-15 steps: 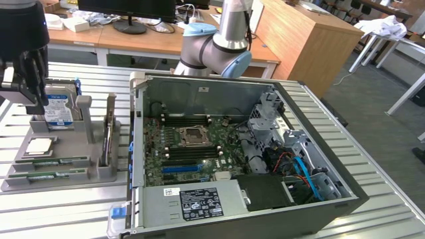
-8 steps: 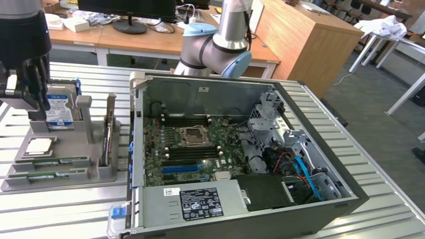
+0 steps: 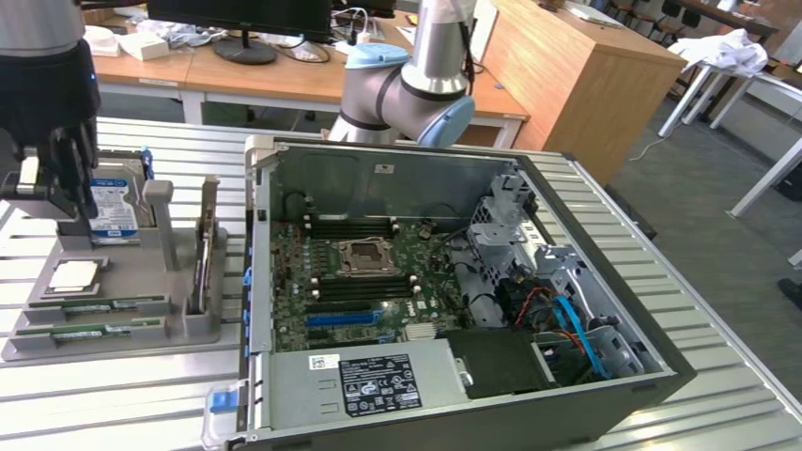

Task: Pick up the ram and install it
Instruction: 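Pick up the ram and move it above insertion slot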

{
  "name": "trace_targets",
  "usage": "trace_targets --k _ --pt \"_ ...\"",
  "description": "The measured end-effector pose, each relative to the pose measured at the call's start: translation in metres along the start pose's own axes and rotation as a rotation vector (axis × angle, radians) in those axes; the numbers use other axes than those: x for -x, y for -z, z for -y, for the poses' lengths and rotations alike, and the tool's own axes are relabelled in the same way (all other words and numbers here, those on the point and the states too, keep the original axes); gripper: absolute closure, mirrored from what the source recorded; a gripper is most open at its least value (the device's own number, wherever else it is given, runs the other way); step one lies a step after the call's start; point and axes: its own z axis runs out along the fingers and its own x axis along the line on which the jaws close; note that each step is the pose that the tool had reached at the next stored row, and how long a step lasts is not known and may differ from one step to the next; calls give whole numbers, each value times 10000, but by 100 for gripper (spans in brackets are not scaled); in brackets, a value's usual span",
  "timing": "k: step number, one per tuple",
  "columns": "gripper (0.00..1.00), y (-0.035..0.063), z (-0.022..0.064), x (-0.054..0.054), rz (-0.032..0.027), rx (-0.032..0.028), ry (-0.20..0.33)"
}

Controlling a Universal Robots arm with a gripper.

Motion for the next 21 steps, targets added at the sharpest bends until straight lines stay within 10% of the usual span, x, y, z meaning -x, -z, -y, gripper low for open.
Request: trace_targets --k 21 --pt "70 -344 15 -8 1 0 1"
